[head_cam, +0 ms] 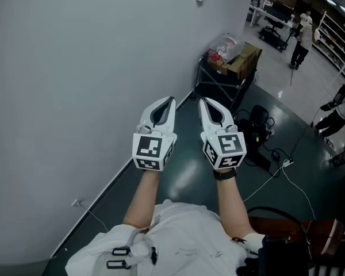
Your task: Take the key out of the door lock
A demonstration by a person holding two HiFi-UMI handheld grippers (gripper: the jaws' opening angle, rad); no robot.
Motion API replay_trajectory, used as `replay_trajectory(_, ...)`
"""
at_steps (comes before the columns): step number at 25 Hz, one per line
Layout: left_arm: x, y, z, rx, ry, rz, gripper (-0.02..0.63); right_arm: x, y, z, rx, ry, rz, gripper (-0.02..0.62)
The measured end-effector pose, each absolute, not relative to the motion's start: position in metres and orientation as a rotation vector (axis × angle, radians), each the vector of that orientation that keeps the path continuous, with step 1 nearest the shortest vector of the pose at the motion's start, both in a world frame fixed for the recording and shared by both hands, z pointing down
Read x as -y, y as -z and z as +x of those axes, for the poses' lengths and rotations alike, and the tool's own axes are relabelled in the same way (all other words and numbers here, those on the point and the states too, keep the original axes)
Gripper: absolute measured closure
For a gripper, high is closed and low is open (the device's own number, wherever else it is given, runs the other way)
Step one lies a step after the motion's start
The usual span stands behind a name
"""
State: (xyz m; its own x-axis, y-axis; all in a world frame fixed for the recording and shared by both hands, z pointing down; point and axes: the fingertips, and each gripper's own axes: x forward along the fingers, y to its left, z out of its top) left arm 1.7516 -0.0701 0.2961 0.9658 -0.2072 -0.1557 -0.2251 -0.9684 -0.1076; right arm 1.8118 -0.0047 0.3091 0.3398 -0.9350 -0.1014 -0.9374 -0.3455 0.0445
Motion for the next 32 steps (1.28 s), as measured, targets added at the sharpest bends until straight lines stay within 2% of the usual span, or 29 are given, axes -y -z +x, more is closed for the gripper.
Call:
replay_trajectory(5,0.126,-0.291,1.693,-0.454,-0.227,-2.963,0.606,0.070,-0.303,1.760,-1.896,-0.194,-2.464,0.598)
replay_trajectory(15,0.240,-0.295,1.501,-0.983,-0.214,-2.837,0.606,0.216,-0.305,1.582,-2.296,-0.183,-2.083,0.597)
replay_trajectory(27,0.317,-0.327,1.237,-1.804,-0.186,-2.451,0.606,0.342,-0.339,1.305,-2.872,-0.112,-1.274,0.595)
replay_trajectory(32,0.297,-0.331,1.146,-2.170,-0.097,-2.109,0.605,0.339,-0.341,1.198,-3.014,-0.030,-0.747,0.594)
